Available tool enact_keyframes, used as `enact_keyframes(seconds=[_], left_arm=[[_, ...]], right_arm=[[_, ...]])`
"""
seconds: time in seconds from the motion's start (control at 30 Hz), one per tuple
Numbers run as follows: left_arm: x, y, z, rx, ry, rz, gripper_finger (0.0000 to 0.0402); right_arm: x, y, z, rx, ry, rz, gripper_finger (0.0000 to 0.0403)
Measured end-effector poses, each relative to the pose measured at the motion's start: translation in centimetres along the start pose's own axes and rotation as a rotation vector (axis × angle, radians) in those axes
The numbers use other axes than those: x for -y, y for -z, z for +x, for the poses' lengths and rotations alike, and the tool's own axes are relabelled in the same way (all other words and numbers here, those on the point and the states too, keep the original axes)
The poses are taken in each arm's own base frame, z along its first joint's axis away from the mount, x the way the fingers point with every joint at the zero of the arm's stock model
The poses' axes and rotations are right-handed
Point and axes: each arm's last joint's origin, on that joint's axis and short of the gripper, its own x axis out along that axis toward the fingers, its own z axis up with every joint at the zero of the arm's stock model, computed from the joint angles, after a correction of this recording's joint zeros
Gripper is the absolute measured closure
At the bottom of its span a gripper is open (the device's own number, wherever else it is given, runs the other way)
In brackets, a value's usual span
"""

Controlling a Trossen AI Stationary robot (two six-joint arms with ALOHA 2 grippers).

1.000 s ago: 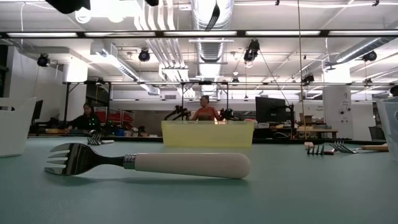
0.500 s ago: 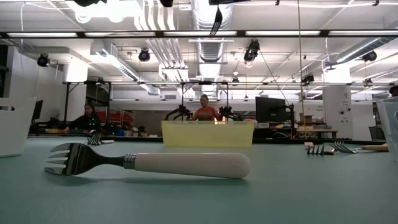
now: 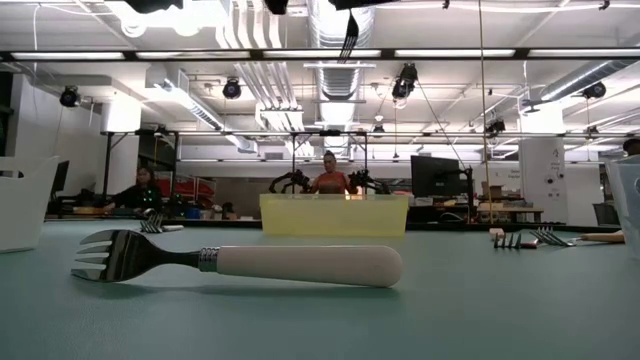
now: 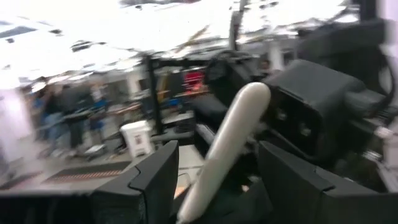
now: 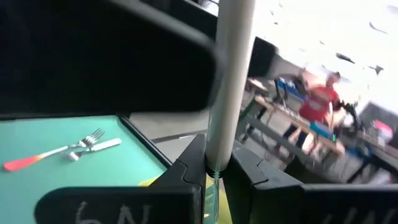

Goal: Sort silverware by color (type)
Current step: Put the white fork into the white bin

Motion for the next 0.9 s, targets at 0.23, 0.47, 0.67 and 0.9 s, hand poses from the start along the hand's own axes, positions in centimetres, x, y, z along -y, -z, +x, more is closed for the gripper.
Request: enact_keyframes(seconds=[0.23,0.47,0.67,0.9], left_arm=[[0.30,0.01,0.00,0.018,0.099,0.039,0.0200],[0.38,0.13,-0.01,0.011,0.128,0.058,0.0221],[0.37,0.23,-0.02,-0.001,0.128,0.057,0.0292],[0.20,-0.02,-0.15,-0.005,0.116,0.061,0.0386]], right_arm=[[-0.21,0.28,-0.02,0.000,-0.036,-0.061,0.0382],[-0.45,0.33,-0.05,0.027,-0.109,-0.071,0.0382],[-0.42,0.32,-0.05,0.027,-0.110,-0.069,0.0382],[-0.44,0.32,-0.16,0.028,-0.112,-0.051,0.0371]])
